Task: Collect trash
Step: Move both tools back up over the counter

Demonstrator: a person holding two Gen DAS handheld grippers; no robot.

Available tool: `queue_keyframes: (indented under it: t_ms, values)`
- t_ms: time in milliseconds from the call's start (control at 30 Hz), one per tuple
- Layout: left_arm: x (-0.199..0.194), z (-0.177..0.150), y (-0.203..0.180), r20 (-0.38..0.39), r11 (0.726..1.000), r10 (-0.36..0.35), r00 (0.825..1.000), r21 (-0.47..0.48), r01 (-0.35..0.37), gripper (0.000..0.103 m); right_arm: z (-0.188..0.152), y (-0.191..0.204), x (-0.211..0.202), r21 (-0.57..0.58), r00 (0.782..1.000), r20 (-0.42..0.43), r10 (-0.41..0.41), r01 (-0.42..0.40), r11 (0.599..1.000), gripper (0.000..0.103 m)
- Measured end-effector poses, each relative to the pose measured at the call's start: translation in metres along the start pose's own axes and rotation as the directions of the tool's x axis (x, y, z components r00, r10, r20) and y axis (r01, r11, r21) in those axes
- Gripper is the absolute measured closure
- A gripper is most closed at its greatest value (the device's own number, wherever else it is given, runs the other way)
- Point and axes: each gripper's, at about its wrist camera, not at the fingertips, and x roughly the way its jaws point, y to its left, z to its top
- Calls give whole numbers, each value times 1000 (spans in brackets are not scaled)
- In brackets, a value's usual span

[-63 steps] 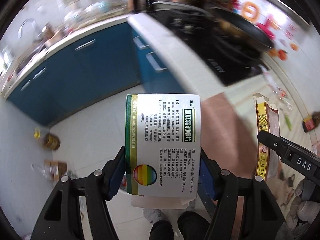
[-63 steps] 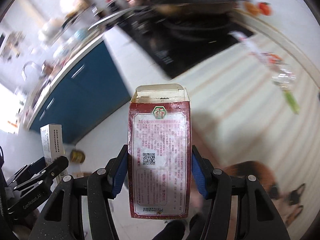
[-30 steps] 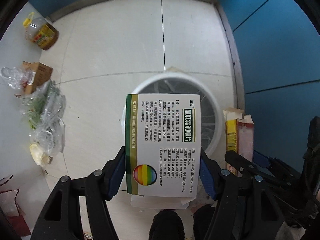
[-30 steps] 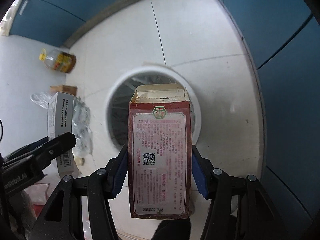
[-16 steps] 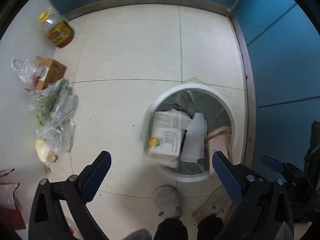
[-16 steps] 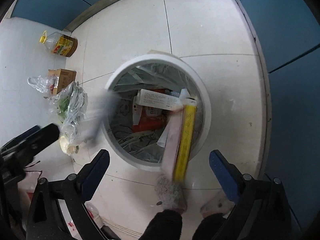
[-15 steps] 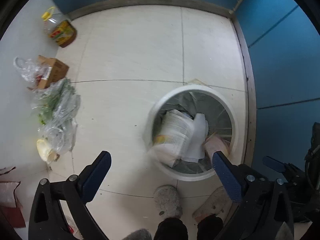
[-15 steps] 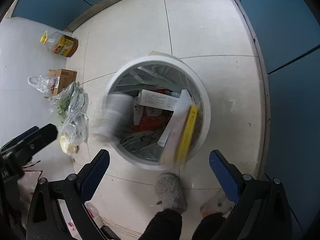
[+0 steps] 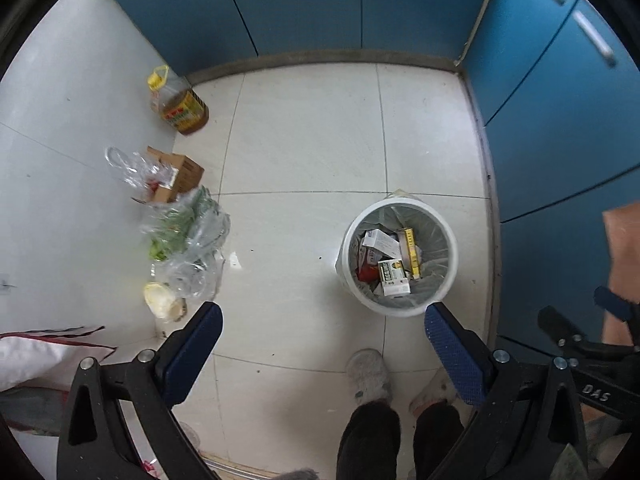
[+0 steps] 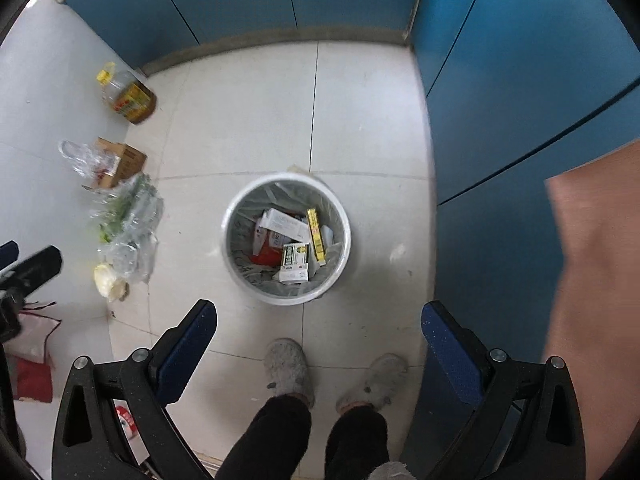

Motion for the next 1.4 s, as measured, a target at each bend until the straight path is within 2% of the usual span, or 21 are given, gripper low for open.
queue_keyframes:
  t_ms: [233, 467, 600, 700, 767, 867, 900, 933, 1033, 1100, 1233, 1300, 1333, 1367, 1400]
  values:
    - [-83, -13, 8, 46, 1000, -30, 998, -3, 30, 0, -12, 5, -135, -7, 994, 108, -10, 11, 1000, 0]
    - [-140, -31, 4, 83, 997, -70, 994, 30, 68, 0, -28, 6, -222, -8, 983, 183, 9, -7, 1000, 0]
    - [-180, -33, 8, 153, 997, -81, 985, 34, 76, 0, -39, 2, -261, 21, 973, 221, 58, -65, 998, 0]
    - [-215, -27, 2, 245, 997, -63, 967, 53, 51, 0, -48, -14, -295, 74, 943, 301, 145, -174, 982, 0]
    - [-243, -18, -7, 331, 997, -60, 942, 56, 43, 0, -54, -32, -320, 123, 908, 381, 172, -234, 964, 0]
    - [-275, -7, -29, 431, 996, -78, 899, 71, 52, 0, -67, -73, -355, 221, 866, 480, 141, -275, 936, 0]
    - [-287, -1, -45, 463, 993, -108, 880, 96, 71, 0, -72, -90, -363, 257, 857, 501, 121, -281, 925, 0]
    - [-292, 4, -57, 468, 989, -132, 874, 122, 84, 0, -77, -105, -370, 289, 852, 514, 101, -283, 915, 0]
    - [-306, 17, -118, 461, 978, -148, 875, 197, 62, 0, -99, -176, -387, 432, 850, 526, 1, -268, 861, 0]
    - [-312, 22, -172, 435, 968, -140, 889, 249, 30, 0, -108, -227, -389, 516, 860, 506, -69, -237, 823, 0]
    - [-310, 22, -285, 370, 933, -134, 920, 361, -9, 0, -147, -351, -381, 701, 873, 429, -232, -159, 695, 0]
    - [-302, 19, -340, 336, 911, -130, 933, 412, -21, 0, -162, -405, -371, 753, 873, 396, -285, -132, 644, 1]
    - [-297, 16, -370, 318, 901, -125, 940, 433, -27, 0, -167, -438, -362, 776, 879, 366, -305, -107, 622, 8]
    - [-289, 14, -402, 299, 889, -125, 946, 458, -27, 0, -167, -459, -353, 786, 885, 350, -309, -98, 610, 21]
    - [-287, 11, -420, 286, 881, -122, 951, 473, -29, 0, -165, -486, -341, 792, 894, 332, -301, -91, 603, 26]
